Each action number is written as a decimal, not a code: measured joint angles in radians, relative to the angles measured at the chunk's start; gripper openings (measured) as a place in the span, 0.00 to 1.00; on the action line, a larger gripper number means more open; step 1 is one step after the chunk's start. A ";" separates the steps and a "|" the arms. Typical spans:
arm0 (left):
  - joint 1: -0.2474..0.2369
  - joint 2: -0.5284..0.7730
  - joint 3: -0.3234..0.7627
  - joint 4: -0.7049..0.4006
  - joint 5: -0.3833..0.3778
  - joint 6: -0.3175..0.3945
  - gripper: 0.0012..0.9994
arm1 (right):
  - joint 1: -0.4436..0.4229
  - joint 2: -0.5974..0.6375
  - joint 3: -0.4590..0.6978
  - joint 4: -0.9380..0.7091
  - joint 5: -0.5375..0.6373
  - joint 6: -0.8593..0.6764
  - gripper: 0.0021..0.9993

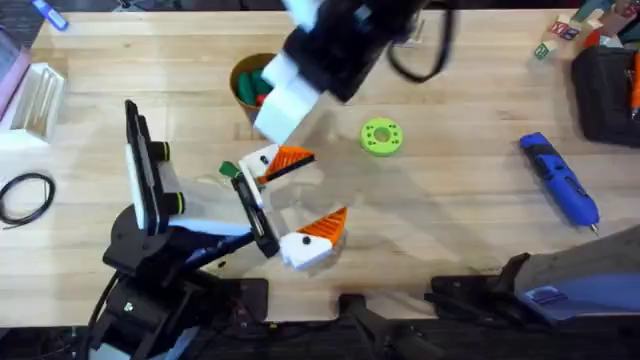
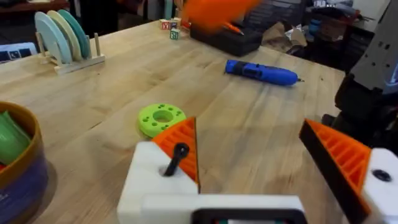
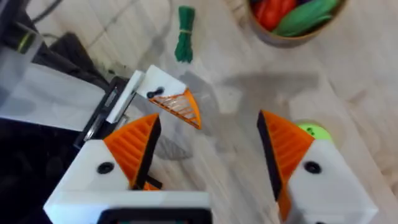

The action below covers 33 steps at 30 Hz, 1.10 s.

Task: Pick up the gripper from the table and insert it into the empty holder that is missing its gripper. Then pick up a screw, insert it into the mounting hole, and use the screwdriver to tighten it. Finally, clean up the table by picking up the vegetable and placing it into the bucket.

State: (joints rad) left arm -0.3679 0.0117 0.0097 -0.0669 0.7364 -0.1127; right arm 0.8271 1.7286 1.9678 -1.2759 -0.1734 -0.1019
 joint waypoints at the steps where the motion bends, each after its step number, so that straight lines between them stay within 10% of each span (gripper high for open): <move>1: 0.000 0.000 0.000 0.000 0.000 0.000 0.99 | -0.017 -0.026 0.000 -0.001 0.000 0.005 0.94; 10: 0.000 0.000 0.000 0.000 0.000 0.000 0.99 | -0.067 -0.116 -0.034 -0.072 -0.019 0.034 0.94; 24: 0.000 0.000 0.000 0.000 0.000 0.000 0.99 | -0.067 -0.573 -0.621 0.205 -0.057 0.192 0.94; 33: 0.000 0.000 0.000 0.001 -0.019 0.001 0.99 | -0.067 -0.654 -0.763 0.200 -0.240 0.133 0.98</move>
State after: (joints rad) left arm -0.3679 0.0120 0.0097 -0.0662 0.7175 -0.1113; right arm 0.7600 1.0747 1.2047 -1.0757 -0.4130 0.0308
